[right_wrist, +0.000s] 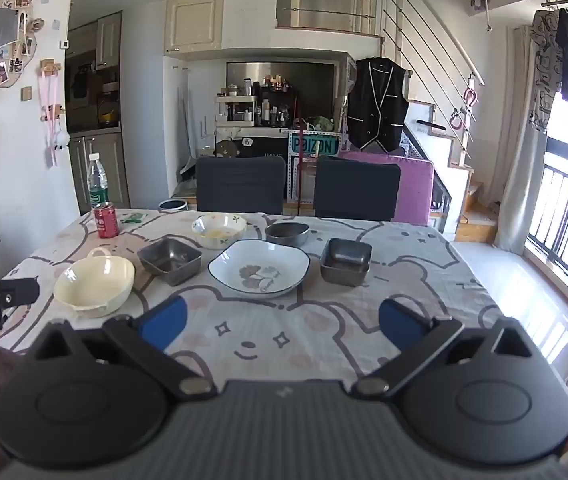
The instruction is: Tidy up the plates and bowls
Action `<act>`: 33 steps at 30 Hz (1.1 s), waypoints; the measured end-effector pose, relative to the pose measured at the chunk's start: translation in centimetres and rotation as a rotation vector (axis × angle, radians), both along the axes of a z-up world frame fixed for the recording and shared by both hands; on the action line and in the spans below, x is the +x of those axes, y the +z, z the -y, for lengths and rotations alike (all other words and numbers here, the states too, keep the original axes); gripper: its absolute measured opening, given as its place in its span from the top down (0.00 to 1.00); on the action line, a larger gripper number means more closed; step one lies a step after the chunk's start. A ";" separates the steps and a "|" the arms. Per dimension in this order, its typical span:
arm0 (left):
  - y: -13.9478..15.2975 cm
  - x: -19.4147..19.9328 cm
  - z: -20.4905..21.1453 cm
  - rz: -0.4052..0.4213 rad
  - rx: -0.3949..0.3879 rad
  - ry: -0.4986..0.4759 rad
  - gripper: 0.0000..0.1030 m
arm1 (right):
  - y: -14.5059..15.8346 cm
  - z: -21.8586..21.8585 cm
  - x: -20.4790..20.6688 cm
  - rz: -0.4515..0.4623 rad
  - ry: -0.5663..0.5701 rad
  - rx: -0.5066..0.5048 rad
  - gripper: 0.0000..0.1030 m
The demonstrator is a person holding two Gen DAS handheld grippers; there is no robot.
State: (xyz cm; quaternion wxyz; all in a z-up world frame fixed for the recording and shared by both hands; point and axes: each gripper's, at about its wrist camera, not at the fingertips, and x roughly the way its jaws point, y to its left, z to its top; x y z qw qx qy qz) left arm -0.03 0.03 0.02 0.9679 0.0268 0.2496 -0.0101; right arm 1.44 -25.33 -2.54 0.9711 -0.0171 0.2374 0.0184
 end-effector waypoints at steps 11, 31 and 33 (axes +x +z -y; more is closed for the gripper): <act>-0.2 0.0 0.1 -0.014 -0.010 -0.001 0.00 | 0.1 0.3 0.0 0.003 0.002 0.009 0.00; -0.3 0.2 0.0 -0.016 -0.018 0.000 0.00 | -0.1 0.1 0.1 -0.002 0.008 0.016 0.00; -0.3 0.1 0.1 -0.016 -0.018 -0.002 0.00 | -0.1 0.2 0.1 -0.003 0.008 0.016 0.00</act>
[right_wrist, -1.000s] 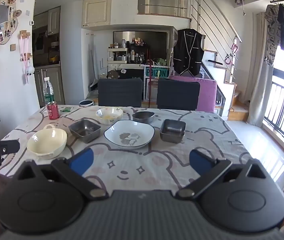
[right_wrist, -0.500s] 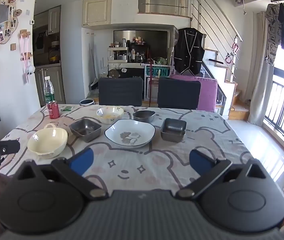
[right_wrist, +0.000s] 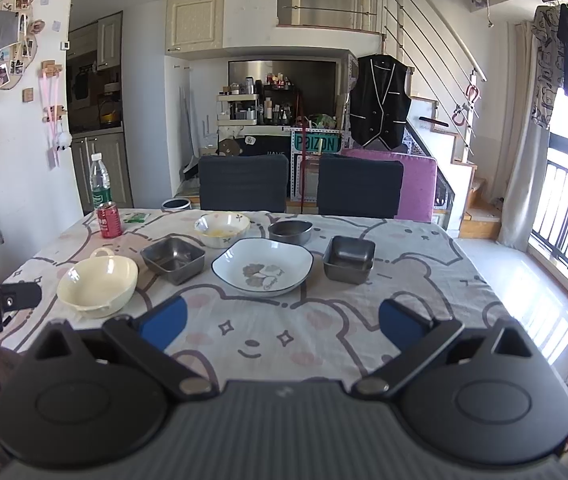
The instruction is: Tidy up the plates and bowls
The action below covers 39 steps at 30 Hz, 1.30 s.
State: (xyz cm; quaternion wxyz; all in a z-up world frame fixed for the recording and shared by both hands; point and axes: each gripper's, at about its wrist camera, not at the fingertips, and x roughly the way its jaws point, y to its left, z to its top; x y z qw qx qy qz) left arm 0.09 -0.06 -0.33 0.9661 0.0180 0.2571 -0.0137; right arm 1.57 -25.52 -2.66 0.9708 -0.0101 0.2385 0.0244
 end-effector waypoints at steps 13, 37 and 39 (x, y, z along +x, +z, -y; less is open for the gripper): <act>0.0 0.2 0.2 -0.003 -0.004 0.003 0.00 | -0.1 0.0 0.0 -0.001 0.000 0.003 0.00; -0.8 -0.1 0.9 -0.007 -0.007 0.004 0.00 | -0.1 0.1 0.2 -0.006 0.003 0.003 0.00; -0.8 -0.1 0.9 -0.008 -0.007 0.004 0.00 | -0.1 0.1 0.2 -0.005 0.003 0.003 0.00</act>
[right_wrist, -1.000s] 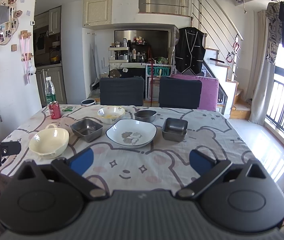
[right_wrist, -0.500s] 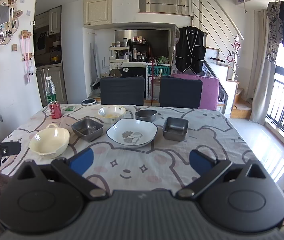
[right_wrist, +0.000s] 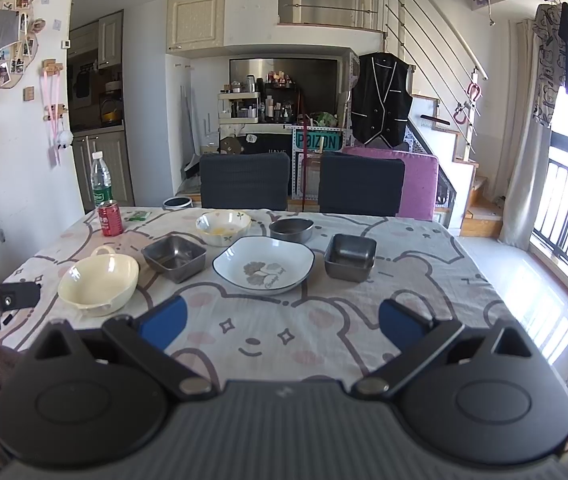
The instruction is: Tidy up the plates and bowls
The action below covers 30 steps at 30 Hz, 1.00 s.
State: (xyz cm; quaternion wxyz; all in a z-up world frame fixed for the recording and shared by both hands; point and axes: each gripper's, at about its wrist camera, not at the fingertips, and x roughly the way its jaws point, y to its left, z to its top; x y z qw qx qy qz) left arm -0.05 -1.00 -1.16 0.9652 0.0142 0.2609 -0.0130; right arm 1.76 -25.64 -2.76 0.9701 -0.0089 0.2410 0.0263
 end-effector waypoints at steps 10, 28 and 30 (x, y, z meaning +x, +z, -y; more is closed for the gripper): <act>0.0 0.0 0.0 -0.001 -0.001 0.000 0.00 | 0.0 0.0 0.0 -0.001 0.002 -0.001 0.00; 0.0 0.0 -0.1 0.000 -0.011 -0.003 0.00 | 0.2 -0.3 -0.3 -0.011 0.018 -0.030 0.00; 0.1 0.2 -0.1 0.001 -0.026 -0.012 0.00 | 0.3 -0.4 -0.3 -0.024 0.023 -0.043 0.00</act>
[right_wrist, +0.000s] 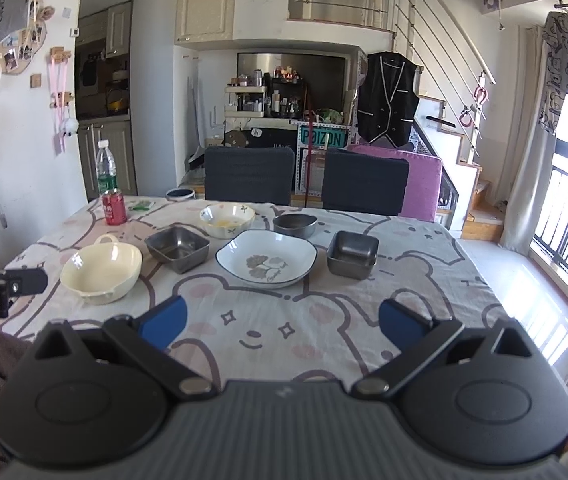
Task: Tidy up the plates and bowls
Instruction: 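Reach the left gripper to the white ginkgo plate rim while the right gripper grasps its other rim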
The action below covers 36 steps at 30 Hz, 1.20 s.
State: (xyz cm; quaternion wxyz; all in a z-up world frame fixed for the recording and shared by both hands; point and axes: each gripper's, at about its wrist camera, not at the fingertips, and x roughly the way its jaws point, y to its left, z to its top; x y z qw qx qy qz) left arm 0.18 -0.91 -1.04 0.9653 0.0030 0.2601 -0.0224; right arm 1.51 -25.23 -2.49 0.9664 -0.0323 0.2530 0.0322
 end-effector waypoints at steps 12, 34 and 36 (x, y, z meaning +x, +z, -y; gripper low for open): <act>2.4 7.6 1.2 -0.039 0.011 -0.072 0.00 | 1.6 1.2 5.3 -0.052 0.008 -0.008 0.00; -2.7 34.7 5.2 -0.269 0.107 -0.259 0.00 | -3.2 6.2 28.2 -0.152 -0.105 0.029 0.00; -4.1 37.1 5.1 -0.302 0.111 -0.239 0.00 | -4.4 6.3 30.4 -0.184 -0.088 0.053 0.00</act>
